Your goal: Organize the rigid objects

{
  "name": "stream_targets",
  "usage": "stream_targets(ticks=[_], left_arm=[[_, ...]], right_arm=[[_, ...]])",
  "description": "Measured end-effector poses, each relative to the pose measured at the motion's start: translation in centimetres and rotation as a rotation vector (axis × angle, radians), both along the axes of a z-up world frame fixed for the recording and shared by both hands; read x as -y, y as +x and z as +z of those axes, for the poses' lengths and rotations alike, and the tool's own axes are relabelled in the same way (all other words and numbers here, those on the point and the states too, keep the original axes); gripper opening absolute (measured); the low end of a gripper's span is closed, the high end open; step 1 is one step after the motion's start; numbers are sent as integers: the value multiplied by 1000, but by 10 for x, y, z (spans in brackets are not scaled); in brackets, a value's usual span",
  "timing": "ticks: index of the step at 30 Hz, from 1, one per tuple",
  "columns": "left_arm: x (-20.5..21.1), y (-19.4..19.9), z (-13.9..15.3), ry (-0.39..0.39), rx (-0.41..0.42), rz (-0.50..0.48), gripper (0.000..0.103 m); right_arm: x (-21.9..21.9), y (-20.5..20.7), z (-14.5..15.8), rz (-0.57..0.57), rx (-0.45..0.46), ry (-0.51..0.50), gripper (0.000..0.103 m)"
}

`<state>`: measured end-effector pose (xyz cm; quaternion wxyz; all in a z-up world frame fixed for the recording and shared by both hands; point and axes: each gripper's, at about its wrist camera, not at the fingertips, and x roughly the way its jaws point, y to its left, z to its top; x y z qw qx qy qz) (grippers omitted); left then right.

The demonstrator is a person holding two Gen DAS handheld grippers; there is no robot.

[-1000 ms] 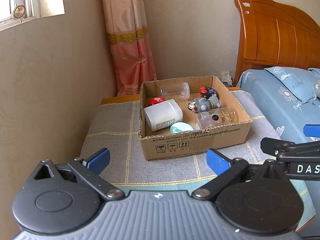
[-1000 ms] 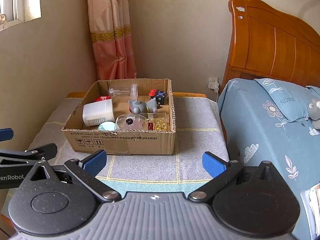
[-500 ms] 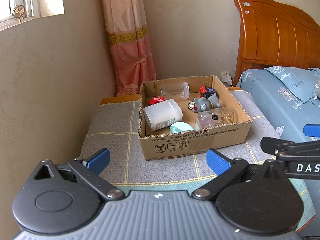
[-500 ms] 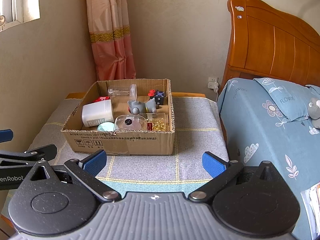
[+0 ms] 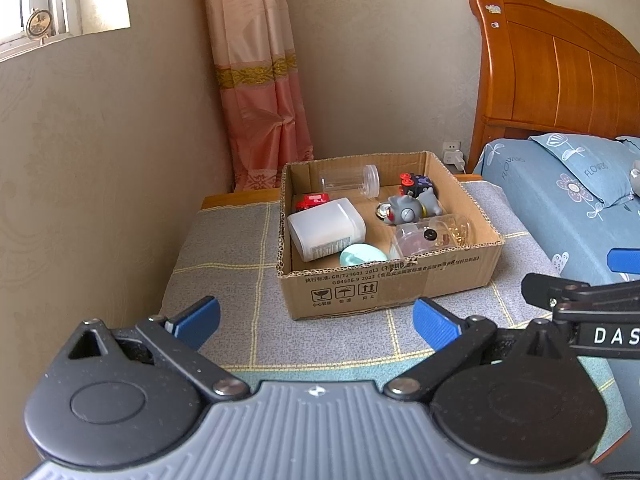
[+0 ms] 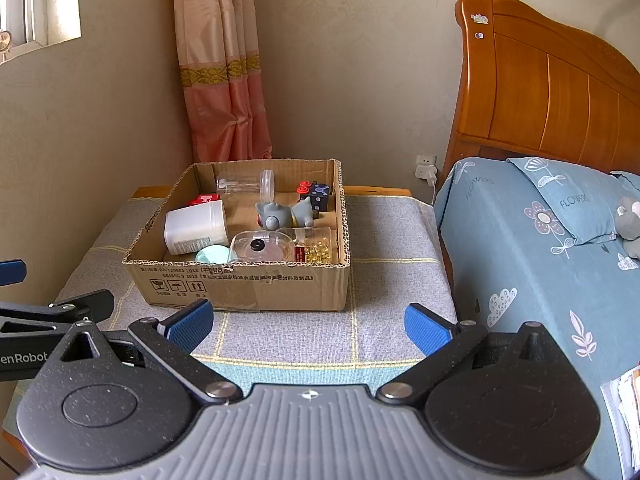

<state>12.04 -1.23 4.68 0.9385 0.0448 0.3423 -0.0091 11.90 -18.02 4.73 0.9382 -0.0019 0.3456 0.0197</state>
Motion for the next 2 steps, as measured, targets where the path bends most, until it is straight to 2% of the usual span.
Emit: stream_targets(ticks=[2], left_arm=[[0, -1, 1, 1, 1, 0, 102]], right_arm=[[0, 0, 0, 0, 0, 1, 103]])
